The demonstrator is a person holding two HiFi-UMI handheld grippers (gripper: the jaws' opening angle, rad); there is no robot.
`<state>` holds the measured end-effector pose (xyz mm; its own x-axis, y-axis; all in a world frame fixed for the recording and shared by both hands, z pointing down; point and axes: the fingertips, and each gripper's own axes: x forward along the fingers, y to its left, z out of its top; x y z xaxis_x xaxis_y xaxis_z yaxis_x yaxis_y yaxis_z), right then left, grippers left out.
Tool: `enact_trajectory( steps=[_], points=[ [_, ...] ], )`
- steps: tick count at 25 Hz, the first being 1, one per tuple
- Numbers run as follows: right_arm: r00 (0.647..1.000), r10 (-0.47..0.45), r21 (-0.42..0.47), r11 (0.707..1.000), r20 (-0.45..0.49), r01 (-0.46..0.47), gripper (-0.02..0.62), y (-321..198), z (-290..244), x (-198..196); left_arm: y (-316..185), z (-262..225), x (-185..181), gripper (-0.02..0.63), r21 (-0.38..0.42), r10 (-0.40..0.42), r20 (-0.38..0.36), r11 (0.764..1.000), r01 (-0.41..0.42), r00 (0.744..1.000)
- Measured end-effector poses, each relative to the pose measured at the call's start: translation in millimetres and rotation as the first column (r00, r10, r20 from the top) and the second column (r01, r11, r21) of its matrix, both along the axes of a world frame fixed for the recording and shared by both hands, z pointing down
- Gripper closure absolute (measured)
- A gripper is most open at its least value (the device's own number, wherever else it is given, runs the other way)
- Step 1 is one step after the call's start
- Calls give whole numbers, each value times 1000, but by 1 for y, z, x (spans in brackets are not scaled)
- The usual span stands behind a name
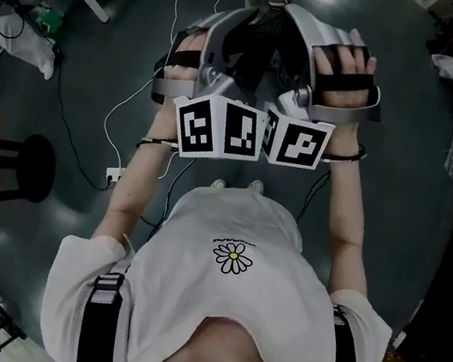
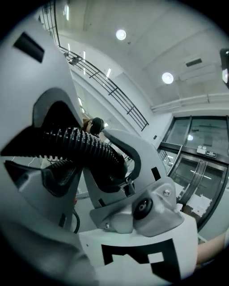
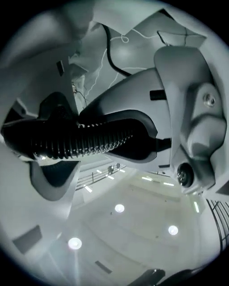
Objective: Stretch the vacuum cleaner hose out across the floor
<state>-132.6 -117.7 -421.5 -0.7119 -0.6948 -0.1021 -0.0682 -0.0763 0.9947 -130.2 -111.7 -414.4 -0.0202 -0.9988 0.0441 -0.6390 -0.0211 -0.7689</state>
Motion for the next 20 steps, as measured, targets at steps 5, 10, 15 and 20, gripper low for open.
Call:
enact_trajectory(
  steps=[5, 10, 15, 20],
  points=[
    [970, 37, -125, 992, 242, -7, 301, -13, -15, 39, -8, -11, 27, 393, -1, 14, 31, 1000, -13, 999],
    [943, 106, -439, 897, 314, 46, 216, -19, 18, 60, -7, 21, 38, 374, -95, 34, 91, 995, -25, 995],
    [876, 147, -404, 913, 459, 59, 216, -1, 45, 72, -5, 41, 32, 360, -141, 13, 106, 990, 2, 994],
    [653, 557, -838, 488, 514, 244, 217, -38, 124, 152, 6, 32, -20, 359, -122, -74, -41, 990, 69, 996]
  ],
)
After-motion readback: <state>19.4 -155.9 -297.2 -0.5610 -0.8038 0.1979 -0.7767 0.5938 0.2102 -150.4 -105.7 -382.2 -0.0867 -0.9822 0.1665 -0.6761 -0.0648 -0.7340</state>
